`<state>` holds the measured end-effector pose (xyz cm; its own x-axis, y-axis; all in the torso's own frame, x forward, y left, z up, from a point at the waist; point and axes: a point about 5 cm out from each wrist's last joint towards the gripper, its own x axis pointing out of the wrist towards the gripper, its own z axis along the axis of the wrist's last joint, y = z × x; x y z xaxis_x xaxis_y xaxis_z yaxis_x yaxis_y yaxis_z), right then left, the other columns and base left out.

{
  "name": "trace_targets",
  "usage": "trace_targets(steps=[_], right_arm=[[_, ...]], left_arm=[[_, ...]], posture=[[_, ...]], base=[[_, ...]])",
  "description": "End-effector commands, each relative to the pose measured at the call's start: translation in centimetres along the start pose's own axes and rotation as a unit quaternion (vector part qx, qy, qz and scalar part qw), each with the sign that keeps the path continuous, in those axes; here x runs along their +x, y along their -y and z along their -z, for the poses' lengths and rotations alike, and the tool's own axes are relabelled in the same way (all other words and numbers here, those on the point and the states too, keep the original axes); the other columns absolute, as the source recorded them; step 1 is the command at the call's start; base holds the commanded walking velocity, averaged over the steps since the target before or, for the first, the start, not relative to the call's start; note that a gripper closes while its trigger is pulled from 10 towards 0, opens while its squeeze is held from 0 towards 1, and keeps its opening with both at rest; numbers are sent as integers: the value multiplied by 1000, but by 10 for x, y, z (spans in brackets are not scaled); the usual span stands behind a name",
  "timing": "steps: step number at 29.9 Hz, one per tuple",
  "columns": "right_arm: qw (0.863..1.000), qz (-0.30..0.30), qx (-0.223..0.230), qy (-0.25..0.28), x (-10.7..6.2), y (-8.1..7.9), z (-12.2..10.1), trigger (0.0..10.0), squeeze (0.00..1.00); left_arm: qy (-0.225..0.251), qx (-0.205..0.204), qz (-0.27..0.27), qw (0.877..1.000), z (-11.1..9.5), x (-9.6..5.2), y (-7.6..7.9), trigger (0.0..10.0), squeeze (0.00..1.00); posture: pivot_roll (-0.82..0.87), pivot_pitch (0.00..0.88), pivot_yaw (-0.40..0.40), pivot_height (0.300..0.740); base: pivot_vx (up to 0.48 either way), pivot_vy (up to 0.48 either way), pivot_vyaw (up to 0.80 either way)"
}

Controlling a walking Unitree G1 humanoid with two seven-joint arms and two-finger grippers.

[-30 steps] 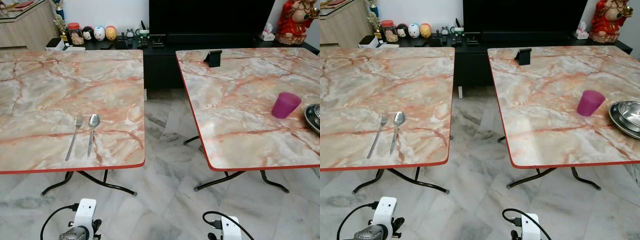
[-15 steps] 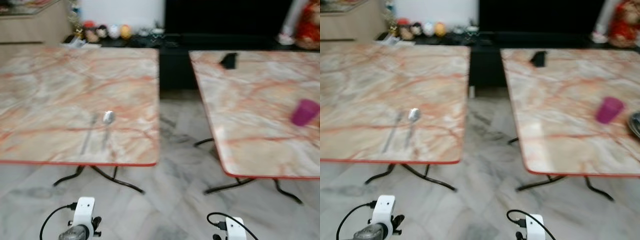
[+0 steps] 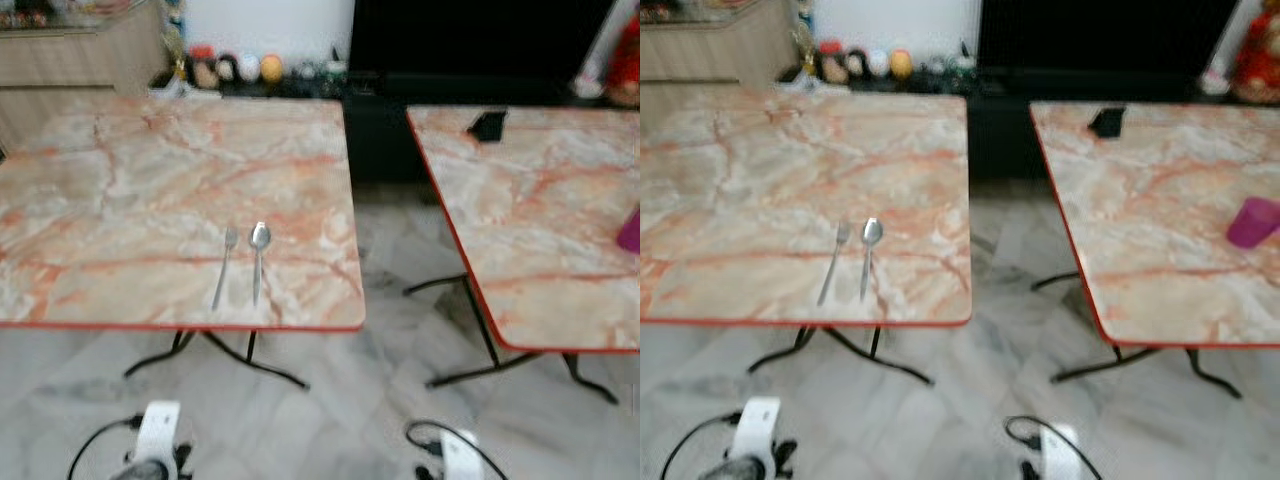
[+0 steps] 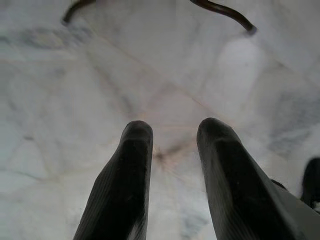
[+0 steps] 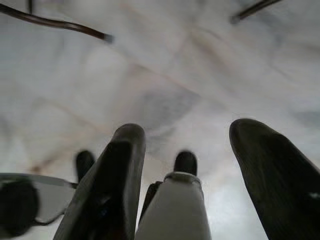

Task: Setting the table

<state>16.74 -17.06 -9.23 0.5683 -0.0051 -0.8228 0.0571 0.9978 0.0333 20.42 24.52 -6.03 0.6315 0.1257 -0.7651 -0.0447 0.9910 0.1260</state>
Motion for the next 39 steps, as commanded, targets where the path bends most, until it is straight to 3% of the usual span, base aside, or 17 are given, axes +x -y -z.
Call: trace_targets(steps=[1, 18, 32, 39], right_arm=[[1000, 15, 4, -1, -2, 11, 2, 10000, 0], [1000, 19, 1, -2, -2, 13, 3, 10000, 0], [1000, 16, 3, -3, -2, 12, 3, 10000, 0], [1000, 17, 3, -3, -2, 12, 3, 10000, 0]], left_arm=[[-7, -3, 4, 1000, 3, 0, 4, 10000, 0], [-14, -6, -1, 1000, 9, -1, 3, 10000, 0], [-11, 18, 3, 1000, 4, 0, 5, 10000, 0], [-2, 18, 1, 1000, 2, 1, 7, 10000, 0]], posture=[[21, 0, -9, 740], [20, 0, -14, 740], [23, 0, -11, 740], [20, 0, -14, 740]], base=[[0, 341, 0], [0, 341, 0], [0, 342, 0], [0, 39, 0]])
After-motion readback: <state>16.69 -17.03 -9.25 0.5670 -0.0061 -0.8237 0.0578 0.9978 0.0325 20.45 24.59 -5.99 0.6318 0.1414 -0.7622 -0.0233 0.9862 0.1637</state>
